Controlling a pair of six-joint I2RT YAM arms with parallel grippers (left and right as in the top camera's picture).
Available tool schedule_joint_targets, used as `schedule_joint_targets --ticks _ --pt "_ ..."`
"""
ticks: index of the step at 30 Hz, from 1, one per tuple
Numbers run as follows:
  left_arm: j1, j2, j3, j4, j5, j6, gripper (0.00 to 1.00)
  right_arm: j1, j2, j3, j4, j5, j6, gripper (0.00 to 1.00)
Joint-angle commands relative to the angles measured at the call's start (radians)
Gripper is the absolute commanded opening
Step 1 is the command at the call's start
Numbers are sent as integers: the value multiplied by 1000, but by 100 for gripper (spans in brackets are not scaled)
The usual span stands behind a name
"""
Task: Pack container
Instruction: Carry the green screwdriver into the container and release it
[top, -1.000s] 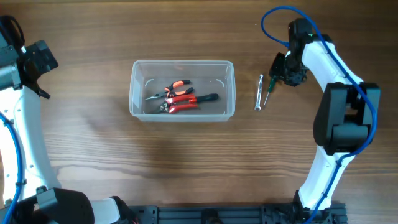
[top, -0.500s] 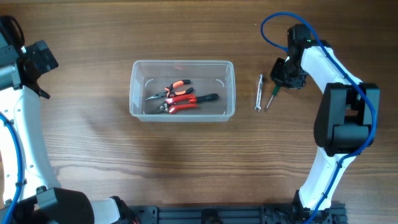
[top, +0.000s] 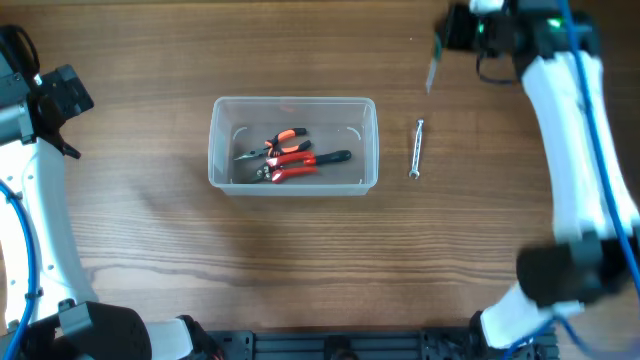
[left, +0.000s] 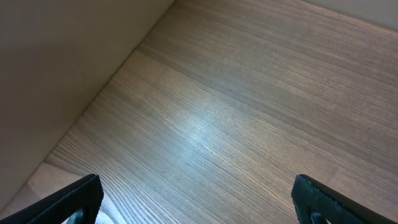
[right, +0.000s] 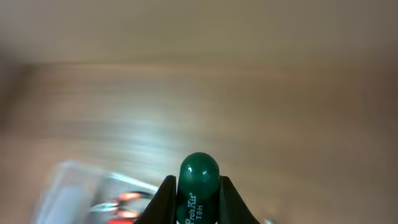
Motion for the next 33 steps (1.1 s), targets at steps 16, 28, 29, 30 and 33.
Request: schedule_joint_targets --ticks 16,28,29,30,33 --pt "4 7 8 3 -9 1 100 443 356 -118 -166 265 -923 4" --pt "4 7 8 3 -9 1 100 453 384 -119 -87 80 -1010 4" --pt "4 7 8 3 -9 1 100 454 384 -119 -79 80 -1027 4" --pt "4 7 8 3 -9 1 100 453 384 -119 -68 82 -1031 5" --pt "4 7 8 3 -9 1 100 450 385 -119 -71 83 -1111 4"
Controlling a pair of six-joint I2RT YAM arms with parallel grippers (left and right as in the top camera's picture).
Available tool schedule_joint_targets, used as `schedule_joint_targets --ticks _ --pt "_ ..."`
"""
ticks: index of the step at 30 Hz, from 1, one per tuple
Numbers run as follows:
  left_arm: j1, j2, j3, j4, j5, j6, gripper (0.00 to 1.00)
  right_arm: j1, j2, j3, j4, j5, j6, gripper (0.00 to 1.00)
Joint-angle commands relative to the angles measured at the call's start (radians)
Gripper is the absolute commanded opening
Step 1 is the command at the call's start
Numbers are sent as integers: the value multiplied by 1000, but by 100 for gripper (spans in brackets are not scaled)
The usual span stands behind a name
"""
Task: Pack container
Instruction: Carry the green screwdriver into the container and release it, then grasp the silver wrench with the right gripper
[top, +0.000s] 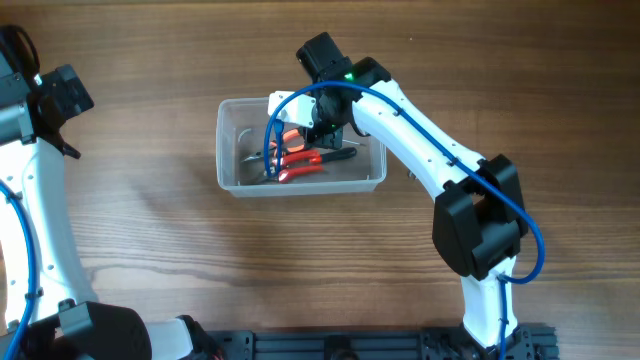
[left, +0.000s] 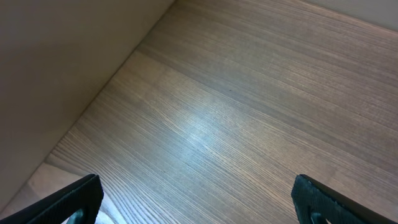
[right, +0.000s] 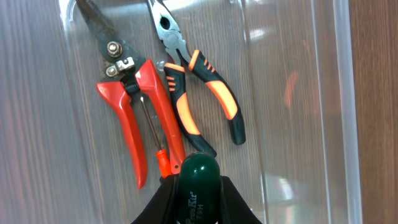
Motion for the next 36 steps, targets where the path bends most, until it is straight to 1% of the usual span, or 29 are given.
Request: schedule_joint_targets --ticks 1,4,6,7,8,10,13,14,17,19,20,21,22,23,24,25,26,27,28,31,36 --pt "4 7 8 3 -9 1 100 -1 24 5 -6 -24 -133 4" --pt "4 7 8 3 -9 1 100 -1 24 5 -2 -25 -196 5" --pt "4 7 8 3 -9 1 100 -1 25 5 5 -26 -196 5" --pt "4 7 8 3 -9 1 100 -1 25 5 11 -27 -191 13" --pt "4 7 8 3 -9 1 100 -1 25 6 26 -18 -148 47" --pt "4 7 8 3 -9 1 100 6 14 27 26 58 -82 58" --pt "4 7 8 3 -9 1 100 20 -51 94 23 256 95 57" --pt "4 7 8 3 -9 1 100 21 -67 111 22 284 137 57" --pt "4 7 8 3 -9 1 100 11 -181 169 16 369 385 56" --pt "4 7 8 3 -9 1 100 -20 -267 170 16 367 484 57" --pt "4 7 8 3 -9 1 100 -58 -316 170 16 366 559 59" --pt "4 7 8 3 -9 1 100 -84 -336 170 16 361 604 61" --pt "4 7 8 3 -9 1 100 -136 -363 170 16 359 694 68" --pt "4 7 8 3 -9 1 100 -182 -375 170 11 356 783 70" --pt "4 7 8 3 -9 1 100 -259 -378 170 -11 325 902 74" --pt "4 7 8 3 -9 1 100 -310 -372 169 -32 291 968 78" --pt "4 7 8 3 -9 1 100 -356 -359 165 -51 259 1028 78" --pt "4 7 8 3 -9 1 100 -402 -342 154 -65 229 1090 76" --pt "4 7 8 3 -9 1 100 -464 -304 123 -81 199 1181 72" --pt "4 7 8 3 -9 1 100 -521 -205 47 -81 192 1291 71" --pt "4 7 8 3 -9 1 100 -531 37 13 -61 64 1303 70"
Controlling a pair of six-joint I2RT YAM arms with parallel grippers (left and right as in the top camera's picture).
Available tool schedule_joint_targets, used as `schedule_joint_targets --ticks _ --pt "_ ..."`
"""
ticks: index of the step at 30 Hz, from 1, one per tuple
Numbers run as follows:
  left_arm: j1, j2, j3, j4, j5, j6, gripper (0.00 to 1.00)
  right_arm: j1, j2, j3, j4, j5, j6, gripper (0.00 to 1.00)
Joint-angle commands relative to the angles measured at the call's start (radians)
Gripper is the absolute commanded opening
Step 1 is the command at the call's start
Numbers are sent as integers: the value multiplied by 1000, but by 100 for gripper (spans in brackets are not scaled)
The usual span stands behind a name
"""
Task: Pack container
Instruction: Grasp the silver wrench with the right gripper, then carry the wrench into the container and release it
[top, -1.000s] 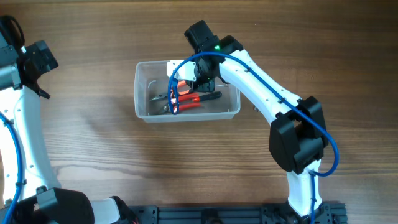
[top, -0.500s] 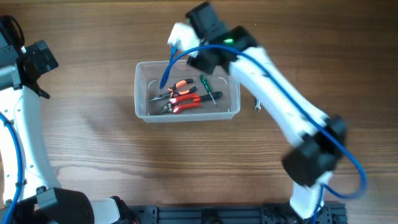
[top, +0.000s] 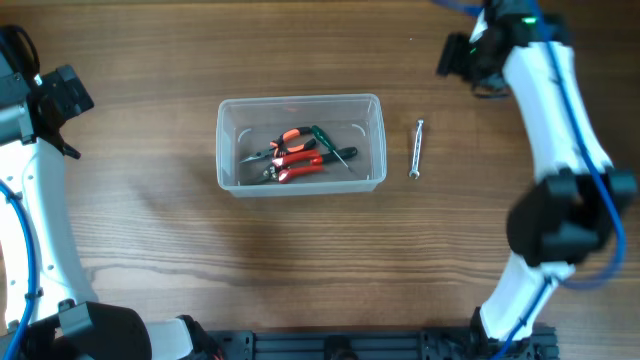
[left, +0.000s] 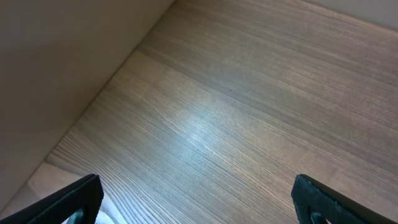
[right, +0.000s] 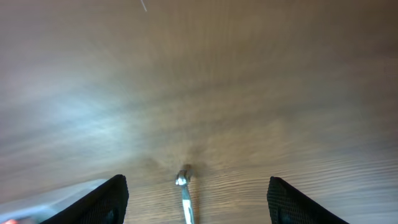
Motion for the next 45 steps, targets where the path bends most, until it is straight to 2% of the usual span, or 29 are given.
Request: schedule_joint_targets --ticks 1,3,6,13,16,18,25,26,27,28,34,37,40,42,43,45 --pt "4 7 8 3 -9 1 100 10 159 -18 17 -122 78 70" --pt "4 7 8 3 -9 1 100 10 235 -18 32 -169 76 65" --pt "4 7 8 3 -9 1 100 16 299 -18 40 -250 4 49" --pt "4 7 8 3 -9 1 100 51 322 -23 35 -139 -32 52" --pt "4 7 8 3 -9 1 100 55 322 -23 11 -114 1 45" --pt "4 7 8 3 -9 1 100 56 322 -23 -27 -78 42 44" --pt "4 7 8 3 -9 1 100 59 322 -23 -86 -39 52 44" --pt "4 7 8 3 -9 1 100 59 322 -23 -81 -39 52 38" --pt "4 7 8 3 -9 1 100 59 322 -23 -81 -39 52 26" --pt "4 7 8 3 -9 1 100 59 322 -23 -81 -39 53 6" --pt "4 7 8 3 -9 1 100 61 314 -18 -78 -27 44 4" --pt "4 7 8 3 -9 1 100 62 237 32 -103 65 28 4" --pt "4 7 8 3 -9 1 100 74 92 107 -100 84 -38 4" --pt "4 7 8 3 -9 1 100 113 -65 156 -46 42 -124 4" --pt "4 7 8 3 -9 1 100 139 -132 161 2 -16 -203 4" --pt "4 7 8 3 -9 1 100 214 -235 161 67 -207 -485 4"
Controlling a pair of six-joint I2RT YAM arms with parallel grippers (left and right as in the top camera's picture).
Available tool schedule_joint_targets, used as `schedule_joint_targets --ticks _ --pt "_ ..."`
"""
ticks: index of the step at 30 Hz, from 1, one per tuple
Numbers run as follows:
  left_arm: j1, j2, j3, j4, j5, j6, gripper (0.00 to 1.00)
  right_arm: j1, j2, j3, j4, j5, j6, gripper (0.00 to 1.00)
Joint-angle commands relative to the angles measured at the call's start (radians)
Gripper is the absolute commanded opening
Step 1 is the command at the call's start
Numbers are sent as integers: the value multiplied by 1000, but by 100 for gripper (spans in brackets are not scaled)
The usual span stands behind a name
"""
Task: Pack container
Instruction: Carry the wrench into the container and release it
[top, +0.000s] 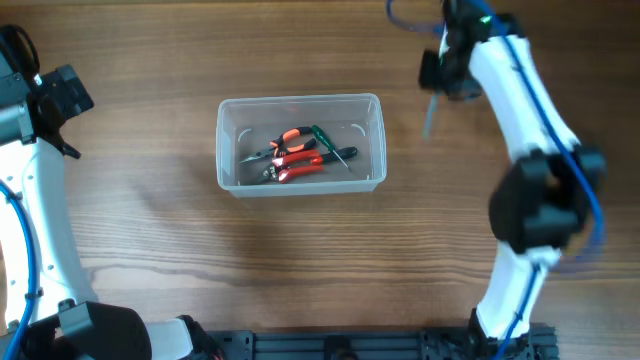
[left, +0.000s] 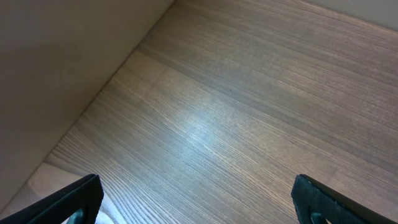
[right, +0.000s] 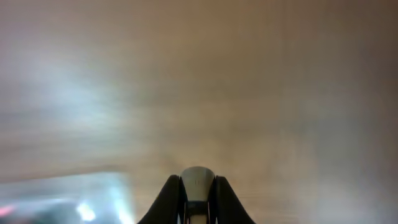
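A clear plastic container (top: 298, 99) stands mid-table. In it lie red-handled shears (top: 290, 165), orange-and-black pliers (top: 283, 140) and a green-handled screwdriver (top: 330, 143). My right gripper (top: 437, 75) hovers beyond the container's far right corner, shut on a silver wrench (top: 429, 115) that hangs blurred below it. In the right wrist view the wrench's rounded end (right: 198, 177) sits pinched in the gripper (right: 198, 186), with the container (right: 74, 193) a blur at the lower left. My left gripper (top: 60, 100) is open at the far left, and the left wrist view shows nothing in the gripper (left: 196, 202).
The left wrist view shows only bare wooden table (left: 236, 112) and a wall along its left edge. The right arm's white links (top: 530, 130) reach over the table's right side.
The right gripper was open above the wrench lying on the table right of the container. Now it is shut on the wrench, which is off the table. The left arm has not moved.
The right gripper first held the green screwdriver up at the back right. Then it held it low inside the container over the shears and pliers. Then the screwdriver lay in the container and the gripper stood open over the wrench. Now it holds the wrench.
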Motion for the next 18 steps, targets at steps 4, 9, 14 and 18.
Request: schedule_joint_targets --ticks 4,9,14,18 --pt "4 7 8 3 -9 1 100 311 -290 67 27 -418 -793 4" --pt "4 7 8 3 -9 1 100 477 -189 -29 9 -463 -1129 4" --pt "4 7 8 3 -9 1 100 481 2 -78 13 -187 -1208 4" --pt "4 7 8 3 -9 1 100 481 94 -78 31 -61 -1314 4"
